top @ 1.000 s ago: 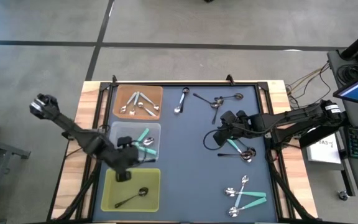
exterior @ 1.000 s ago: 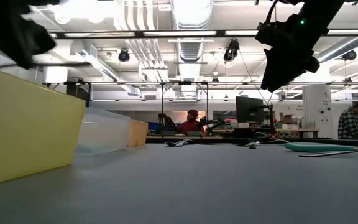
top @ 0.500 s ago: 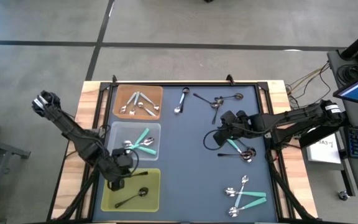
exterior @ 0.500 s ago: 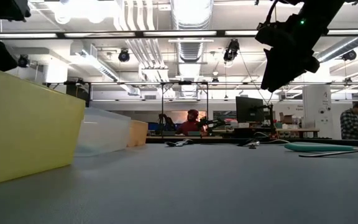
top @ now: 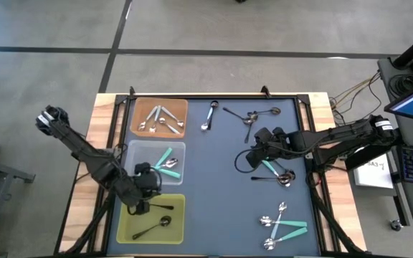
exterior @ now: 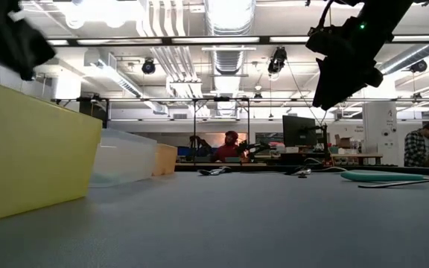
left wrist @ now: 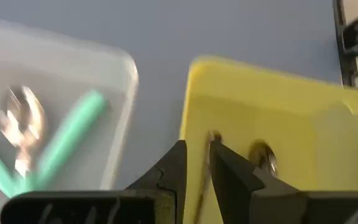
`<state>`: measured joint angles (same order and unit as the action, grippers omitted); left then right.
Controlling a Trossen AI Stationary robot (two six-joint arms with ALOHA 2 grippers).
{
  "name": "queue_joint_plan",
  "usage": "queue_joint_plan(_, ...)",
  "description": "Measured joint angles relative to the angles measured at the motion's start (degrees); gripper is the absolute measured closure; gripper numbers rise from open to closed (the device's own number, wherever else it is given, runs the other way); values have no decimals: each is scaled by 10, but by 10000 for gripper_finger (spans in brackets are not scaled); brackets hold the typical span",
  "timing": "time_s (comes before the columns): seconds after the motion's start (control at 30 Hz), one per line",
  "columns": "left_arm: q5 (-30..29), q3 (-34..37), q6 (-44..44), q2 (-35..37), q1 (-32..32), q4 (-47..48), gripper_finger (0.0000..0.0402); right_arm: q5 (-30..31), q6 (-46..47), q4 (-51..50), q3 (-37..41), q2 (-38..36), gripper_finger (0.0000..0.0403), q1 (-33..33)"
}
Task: Sort silverware by color (type)
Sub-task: Put the light green spoon into the transparent bin
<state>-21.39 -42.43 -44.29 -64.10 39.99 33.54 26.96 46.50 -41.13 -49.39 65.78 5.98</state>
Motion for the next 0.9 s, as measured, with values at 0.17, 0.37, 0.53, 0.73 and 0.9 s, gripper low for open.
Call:
queue_joint_plan(0.17,-2,-66,126,1,-75,37,350,0,0,0,0,0,257,0)
queue_joint_plan(0.37,-56,-146,213,22,-163,191,350,0,0,0,0,0,257,0)
queue_joint_plan(0.53,-101,-175,201,95,-200,281,350,0,0,0,0,0,257,0)
queue_joint_plan(0.73,-147,-176,153,226,-201,265,350,0,0,0,0,0,257,0)
queue_joint_plan(0.9,-211,-176,148,292,-201,214,350,0,0,0,0,0,257,0)
